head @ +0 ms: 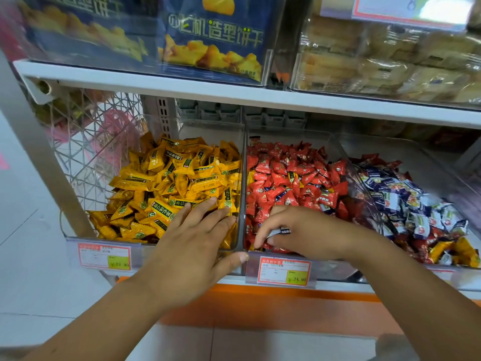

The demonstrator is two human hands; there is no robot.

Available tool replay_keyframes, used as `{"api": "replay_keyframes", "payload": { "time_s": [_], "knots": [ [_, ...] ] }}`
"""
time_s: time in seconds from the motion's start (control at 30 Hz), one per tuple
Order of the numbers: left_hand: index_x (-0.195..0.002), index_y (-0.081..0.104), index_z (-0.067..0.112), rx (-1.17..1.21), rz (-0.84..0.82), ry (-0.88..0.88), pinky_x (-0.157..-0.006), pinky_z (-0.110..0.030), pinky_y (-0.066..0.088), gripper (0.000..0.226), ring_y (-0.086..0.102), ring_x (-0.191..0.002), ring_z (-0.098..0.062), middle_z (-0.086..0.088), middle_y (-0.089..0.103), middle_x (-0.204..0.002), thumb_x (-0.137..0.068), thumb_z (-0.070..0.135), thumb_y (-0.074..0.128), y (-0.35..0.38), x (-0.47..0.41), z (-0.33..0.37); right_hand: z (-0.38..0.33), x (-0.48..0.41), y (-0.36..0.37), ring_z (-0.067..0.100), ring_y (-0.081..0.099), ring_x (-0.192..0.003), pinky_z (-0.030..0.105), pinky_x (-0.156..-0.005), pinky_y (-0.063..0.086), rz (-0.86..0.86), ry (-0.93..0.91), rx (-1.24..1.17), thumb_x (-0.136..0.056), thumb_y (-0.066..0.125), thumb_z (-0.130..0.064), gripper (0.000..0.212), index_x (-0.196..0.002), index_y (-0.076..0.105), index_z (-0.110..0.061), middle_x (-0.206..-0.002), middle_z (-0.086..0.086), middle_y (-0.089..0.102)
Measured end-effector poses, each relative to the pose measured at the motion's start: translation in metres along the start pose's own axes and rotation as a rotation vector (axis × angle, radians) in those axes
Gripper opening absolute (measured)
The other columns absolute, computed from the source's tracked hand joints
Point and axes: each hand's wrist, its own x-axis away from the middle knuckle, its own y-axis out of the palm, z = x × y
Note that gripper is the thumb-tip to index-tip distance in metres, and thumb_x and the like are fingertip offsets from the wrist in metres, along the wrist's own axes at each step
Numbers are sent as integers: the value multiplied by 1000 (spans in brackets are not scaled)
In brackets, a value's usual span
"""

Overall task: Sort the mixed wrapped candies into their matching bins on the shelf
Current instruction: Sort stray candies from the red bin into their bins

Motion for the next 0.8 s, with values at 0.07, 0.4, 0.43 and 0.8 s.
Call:
{"api": "replay_keyframes", "payload": {
  "time_s": [0.07, 0.4, 0.43, 0.8],
  "knots": [
    [-130, 59, 19, 17, 5, -3, -110, -43, 24, 73, 39, -137, -21, 4, 57, -136, -94, 70, 20, 0, 1, 0, -1, -8, 2, 1, 47, -88, 15, -74, 36, -59, 18, 89, -94, 61, -28, 25, -111, 66, -45, -94, -17, 41],
    [-148, 29, 36, 289, 4, -110, -115, -24, -3, 87, -4, -144, 2, 25, 22, -152, -77, 83, 13, -14, -2, 1, 7, -11, -1, 0, 50, -99, 18, -83, 39, 110, 30, -95, -81, 72, -43, 18, -98, 66, -44, -105, -13, 48],
    [-148, 30, 37, 342, 49, -128, -115, -24, 0, 87, -1, -143, 3, 27, 24, -149, -75, 84, 18, -17, -3, 2, 8, -9, -4, -1, 51, -101, 17, -86, 39, 170, 31, -157, -82, 71, -43, 17, -98, 67, -43, -108, -14, 52],
    [-127, 57, 31, 522, 351, -101, -86, -15, 36, 55, 42, -109, -4, 19, 50, -116, -80, 60, 57, -35, -28, 19, -23, 4, -7, 2, 61, -94, 10, -81, 44, 458, -124, -462, -66, 69, -48, 25, -88, 73, -35, -102, -8, 67]
  ]
}}
